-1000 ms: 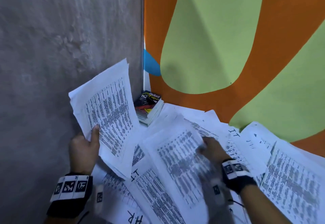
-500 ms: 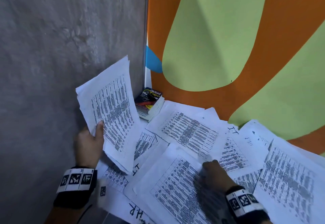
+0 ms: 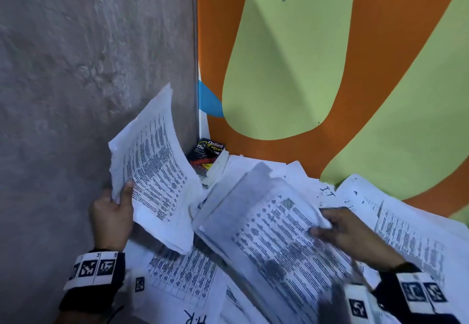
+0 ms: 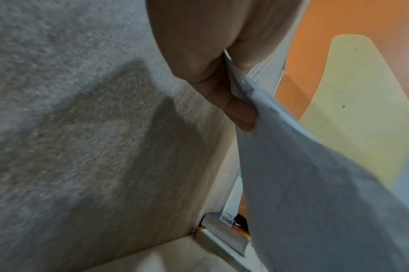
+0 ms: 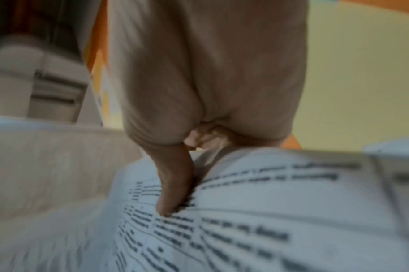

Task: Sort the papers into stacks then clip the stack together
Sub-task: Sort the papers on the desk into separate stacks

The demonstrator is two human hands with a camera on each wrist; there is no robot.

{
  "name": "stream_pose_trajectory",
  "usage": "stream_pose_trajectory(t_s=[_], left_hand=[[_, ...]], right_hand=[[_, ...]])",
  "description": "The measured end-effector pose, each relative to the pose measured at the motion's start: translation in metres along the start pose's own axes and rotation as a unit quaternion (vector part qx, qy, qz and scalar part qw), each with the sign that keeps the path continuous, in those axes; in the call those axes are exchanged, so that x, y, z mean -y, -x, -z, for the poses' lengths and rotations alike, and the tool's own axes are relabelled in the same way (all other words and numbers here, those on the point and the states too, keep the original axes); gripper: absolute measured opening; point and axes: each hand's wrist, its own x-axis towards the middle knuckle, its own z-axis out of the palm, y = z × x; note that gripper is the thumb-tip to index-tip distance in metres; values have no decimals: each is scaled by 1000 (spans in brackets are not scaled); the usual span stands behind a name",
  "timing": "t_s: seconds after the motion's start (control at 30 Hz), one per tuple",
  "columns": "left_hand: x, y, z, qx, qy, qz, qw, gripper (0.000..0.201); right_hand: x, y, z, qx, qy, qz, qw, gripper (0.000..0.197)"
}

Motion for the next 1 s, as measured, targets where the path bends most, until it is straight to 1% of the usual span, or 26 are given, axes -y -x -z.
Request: stream_pose_trajectory(t_s=[0.07, 0.1, 0.13, 0.17, 0.2, 0.23, 0.3, 0.33, 0.37, 0.4, 0.43, 0.47, 0.5, 0.53, 0.57, 0.6, 0.63, 0.7, 0.73, 0.8, 0.83, 0.87, 0.93, 0.97, 1.0], left_hand=[[-7, -4, -5, 14, 18, -2, 1000, 49], [-16, -4, -10, 34, 22, -7, 999, 44], [-24, 0, -16, 56, 31, -22, 998, 35], [-36, 4, -23, 84, 37, -36, 995, 26], [-44, 9, -31, 110, 53, -49, 991, 24], [-52, 14, -39, 144, 72, -51, 986, 26], [-63, 24, -53, 204, 113, -52, 971, 32], [-68, 29, -59, 232, 130, -52, 963, 33], [-72, 36, -64, 261, 135, -49, 955, 32], [-77, 42, -69, 291, 143, -49, 945, 33], [-84, 49, -74, 309, 149, -59, 937, 33], [-91, 56, -75, 332, 149, -67, 929, 38], [-95, 59, -77, 341, 153, -73, 925, 47], [-97, 59, -78, 354, 173, -73, 916, 63], [-96, 60, -80, 353, 180, -84, 914, 79], [-91, 58, -84, 350, 183, -82, 915, 84], [-87, 58, -87, 338, 189, -81, 918, 83], [-88, 61, -92, 333, 187, -82, 921, 80], [-91, 65, -93, 333, 189, -86, 920, 77], [-100, 70, -92, 323, 196, -139, 916, 58], [-106, 73, -93, 320, 197, -151, 915, 45], [-110, 76, -94, 315, 194, -164, 914, 33], [-113, 75, -103, 289, 176, -182, 923, 20], [-115, 75, -107, 276, 165, -191, 928, 23], [-114, 74, -113, 268, 145, -195, 932, 41]], right_hand=[[11, -1, 19, -33, -90, 10, 995, 20], [11, -5, 25, -51, -126, 15, 991, 17], [10, -8, 25, -65, -156, 13, 986, 19], [7, -14, 23, -73, -180, 10, 981, 27], [7, -20, 19, -76, -215, 4, 974, 33], [7, -26, 15, -78, -249, 1, 965, 32], [12, -36, 5, -95, -292, -11, 952, 15], [13, -40, 0, -108, -291, -24, 950, 12], [14, -43, -7, -108, -278, -33, 954, 14], [10, -46, -13, -109, -265, -36, 957, 14], [9, -47, -17, -114, -257, -36, 959, 11], [7, -47, -20, -122, -250, -38, 960, 10], [6, -47, -20, -129, -247, -43, 959, 13], [7, -48, -22, -130, -249, -45, 959, 16], [9, -48, -22, -133, -250, -45, 958, 21], [11, -47, -21, -132, -252, -38, 958, 25], [12, -47, -21, -137, -257, -37, 956, 27], [16, -47, -21, -166, -258, -29, 951, 22], [19, -47, -23, -197, -250, -21, 948, 18], [22, -47, -26, -277, -223, 1, 935, 12], [23, -47, -26, -319, -216, 17, 922, 9], [27, -48, -27, -350, -211, 31, 912, 9], [31, -48, -28, -378, -206, 58, 901, 16], [32, -48, -28, -387, -208, 71, 896, 17], [34, -48, -27, -388, -220, 81, 891, 16]])
